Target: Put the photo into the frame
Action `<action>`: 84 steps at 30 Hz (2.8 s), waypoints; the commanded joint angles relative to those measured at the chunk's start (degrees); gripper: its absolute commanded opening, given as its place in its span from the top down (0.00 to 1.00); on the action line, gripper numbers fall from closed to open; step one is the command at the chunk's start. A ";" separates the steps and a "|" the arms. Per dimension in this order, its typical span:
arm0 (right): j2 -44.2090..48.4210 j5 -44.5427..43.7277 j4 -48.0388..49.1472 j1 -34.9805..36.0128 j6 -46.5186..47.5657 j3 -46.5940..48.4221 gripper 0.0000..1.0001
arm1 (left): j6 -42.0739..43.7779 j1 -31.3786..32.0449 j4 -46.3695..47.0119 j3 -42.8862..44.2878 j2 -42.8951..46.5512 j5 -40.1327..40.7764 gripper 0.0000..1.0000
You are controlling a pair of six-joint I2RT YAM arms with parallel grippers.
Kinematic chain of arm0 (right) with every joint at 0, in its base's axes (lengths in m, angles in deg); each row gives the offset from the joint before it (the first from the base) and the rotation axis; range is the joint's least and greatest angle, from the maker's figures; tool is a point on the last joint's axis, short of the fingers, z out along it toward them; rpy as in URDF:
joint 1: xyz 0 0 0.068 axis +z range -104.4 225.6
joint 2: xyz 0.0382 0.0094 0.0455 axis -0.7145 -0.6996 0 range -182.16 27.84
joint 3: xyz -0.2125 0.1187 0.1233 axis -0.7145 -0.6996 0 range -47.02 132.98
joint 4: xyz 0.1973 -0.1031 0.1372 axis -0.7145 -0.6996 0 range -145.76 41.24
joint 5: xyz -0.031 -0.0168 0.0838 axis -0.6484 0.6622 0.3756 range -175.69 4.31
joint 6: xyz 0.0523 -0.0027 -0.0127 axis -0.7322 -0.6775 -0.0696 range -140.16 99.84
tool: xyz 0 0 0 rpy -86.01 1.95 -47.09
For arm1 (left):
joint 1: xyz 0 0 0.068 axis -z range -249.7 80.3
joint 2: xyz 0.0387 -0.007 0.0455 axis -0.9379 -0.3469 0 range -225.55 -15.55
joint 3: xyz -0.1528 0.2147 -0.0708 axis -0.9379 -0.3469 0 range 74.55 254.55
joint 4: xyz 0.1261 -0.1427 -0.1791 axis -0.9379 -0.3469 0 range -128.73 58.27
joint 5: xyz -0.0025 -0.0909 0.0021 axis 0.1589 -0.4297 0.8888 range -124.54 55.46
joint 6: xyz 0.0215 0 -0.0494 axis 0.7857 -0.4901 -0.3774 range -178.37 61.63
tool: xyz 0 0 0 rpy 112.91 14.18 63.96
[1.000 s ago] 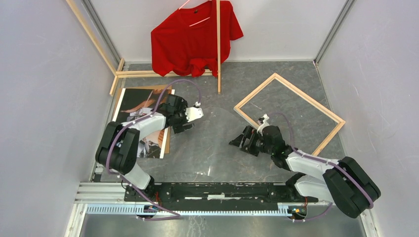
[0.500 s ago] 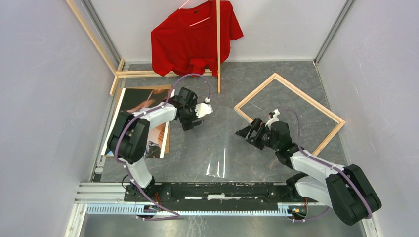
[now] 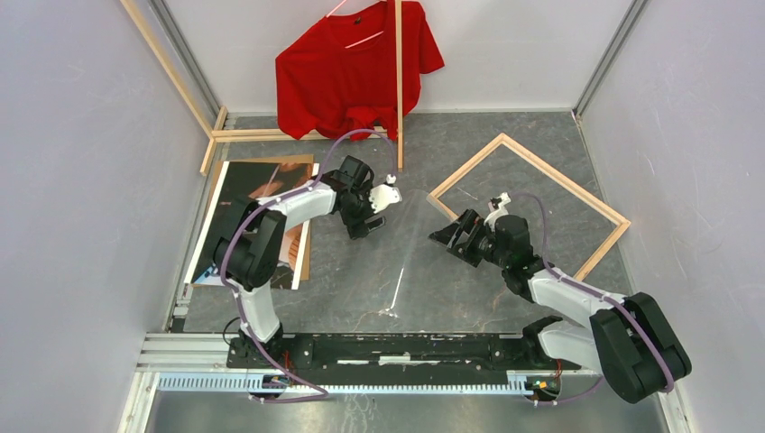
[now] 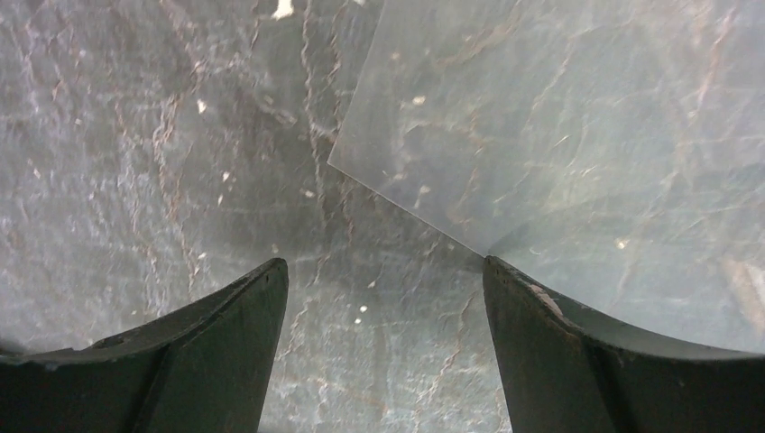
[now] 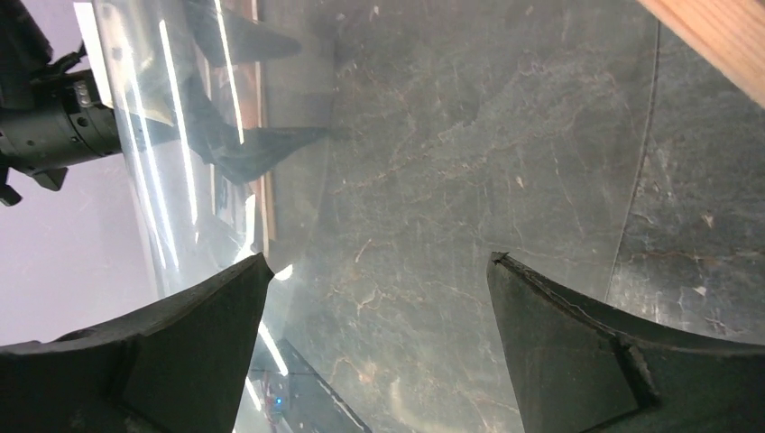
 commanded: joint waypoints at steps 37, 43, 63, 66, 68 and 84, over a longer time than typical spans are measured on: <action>4.26 -1.87 -16.46 -5.32 16.21 18.32 0.02 | -27.34 8.76 2.36 8.20 -6.28 -19.73 0.15; 8.36 -9.26 -32.62 -5.58 25.83 24.97 0.02 | -28.21 8.91 4.09 7.95 -7.94 -19.78 0.15; 21.01 -4.18 -59.49 -5.48 27.63 8.96 0.05 | -5.11 3.28 -15.00 14.76 -0.78 -15.80 0.06; 21.36 -1.60 -64.47 -5.47 28.87 7.08 0.05 | 9.78 -2.68 -23.08 10.83 4.30 -10.63 0.05; 22.13 0.27 -67.64 -5.49 29.31 5.96 0.05 | 16.23 -5.40 -25.80 6.13 6.96 -6.48 0.05; 27.16 11.90 -80.53 -5.49 30.08 -0.34 0.07 | 36.21 -7.78 -14.70 -25.63 21.53 6.93 0.09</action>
